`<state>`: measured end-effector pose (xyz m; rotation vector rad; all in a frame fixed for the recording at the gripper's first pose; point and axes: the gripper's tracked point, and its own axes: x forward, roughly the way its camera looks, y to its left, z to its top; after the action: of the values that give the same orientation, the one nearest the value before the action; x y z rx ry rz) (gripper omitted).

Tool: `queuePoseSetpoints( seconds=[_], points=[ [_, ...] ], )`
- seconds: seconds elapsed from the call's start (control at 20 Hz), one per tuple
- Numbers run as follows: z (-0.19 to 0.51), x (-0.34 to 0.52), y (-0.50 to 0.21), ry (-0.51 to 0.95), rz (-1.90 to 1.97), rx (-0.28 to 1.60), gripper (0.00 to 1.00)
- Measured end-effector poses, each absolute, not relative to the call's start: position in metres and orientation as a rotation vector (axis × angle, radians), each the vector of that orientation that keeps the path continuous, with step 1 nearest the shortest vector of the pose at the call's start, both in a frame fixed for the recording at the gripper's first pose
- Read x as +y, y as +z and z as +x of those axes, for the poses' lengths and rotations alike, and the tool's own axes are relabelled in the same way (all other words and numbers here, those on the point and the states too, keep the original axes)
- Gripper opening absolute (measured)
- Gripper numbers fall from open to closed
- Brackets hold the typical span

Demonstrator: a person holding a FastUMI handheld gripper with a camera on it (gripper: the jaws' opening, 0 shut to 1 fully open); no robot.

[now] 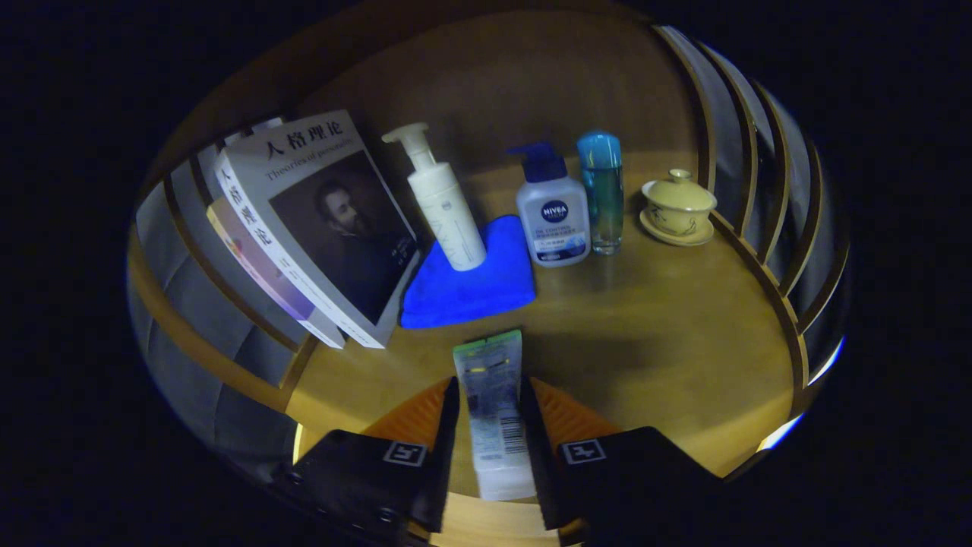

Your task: Pull open the drawer, take out the items inside it, and place them on the countertop above the cabinet.

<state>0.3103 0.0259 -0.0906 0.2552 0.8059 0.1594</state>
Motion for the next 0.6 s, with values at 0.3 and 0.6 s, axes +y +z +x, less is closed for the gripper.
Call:
queuePoseSetpoints(
  seconds=[0.3, 0.6],
  points=[
    [0.277, 0.028, -0.049, 0.159, 0.112, 0.623, 0.98],
    [0.215, 0.041, -0.016, 0.185, 0.101, 0.461, 0.98]
  ],
)
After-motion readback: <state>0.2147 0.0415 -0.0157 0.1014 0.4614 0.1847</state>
